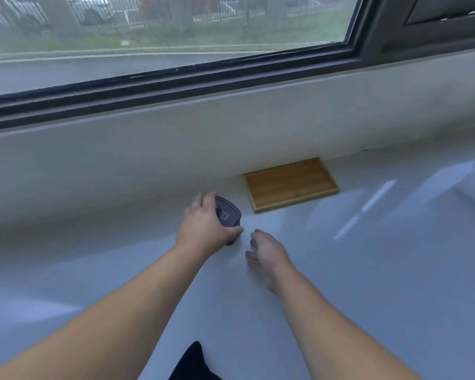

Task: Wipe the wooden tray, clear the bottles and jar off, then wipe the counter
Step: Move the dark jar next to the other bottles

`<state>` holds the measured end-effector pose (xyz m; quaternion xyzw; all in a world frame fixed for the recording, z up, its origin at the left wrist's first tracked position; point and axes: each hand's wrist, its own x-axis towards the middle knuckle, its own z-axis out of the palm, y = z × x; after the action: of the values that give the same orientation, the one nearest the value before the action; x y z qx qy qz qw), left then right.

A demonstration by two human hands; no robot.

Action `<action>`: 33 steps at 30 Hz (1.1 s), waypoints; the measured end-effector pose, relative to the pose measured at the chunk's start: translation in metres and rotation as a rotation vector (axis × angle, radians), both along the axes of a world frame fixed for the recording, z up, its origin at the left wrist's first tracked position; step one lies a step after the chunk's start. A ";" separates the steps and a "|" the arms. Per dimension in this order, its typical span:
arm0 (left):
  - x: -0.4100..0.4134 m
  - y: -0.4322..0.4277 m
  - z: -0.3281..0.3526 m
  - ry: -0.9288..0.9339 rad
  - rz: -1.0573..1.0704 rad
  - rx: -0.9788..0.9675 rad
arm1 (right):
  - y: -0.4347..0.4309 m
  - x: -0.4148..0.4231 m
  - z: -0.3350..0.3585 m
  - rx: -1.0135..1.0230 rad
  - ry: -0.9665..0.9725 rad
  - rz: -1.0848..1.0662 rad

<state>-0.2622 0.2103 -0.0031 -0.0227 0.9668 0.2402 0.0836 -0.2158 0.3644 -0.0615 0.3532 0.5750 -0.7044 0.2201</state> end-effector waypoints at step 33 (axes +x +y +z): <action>0.267 -0.373 0.053 0.183 0.740 0.026 | -0.416 0.157 0.064 -0.084 0.103 0.621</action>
<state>0.0051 -0.1624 0.0501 -0.3475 0.8938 0.2672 -0.0950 -0.0586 -0.0515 0.0029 0.1153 0.6360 -0.6439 0.4095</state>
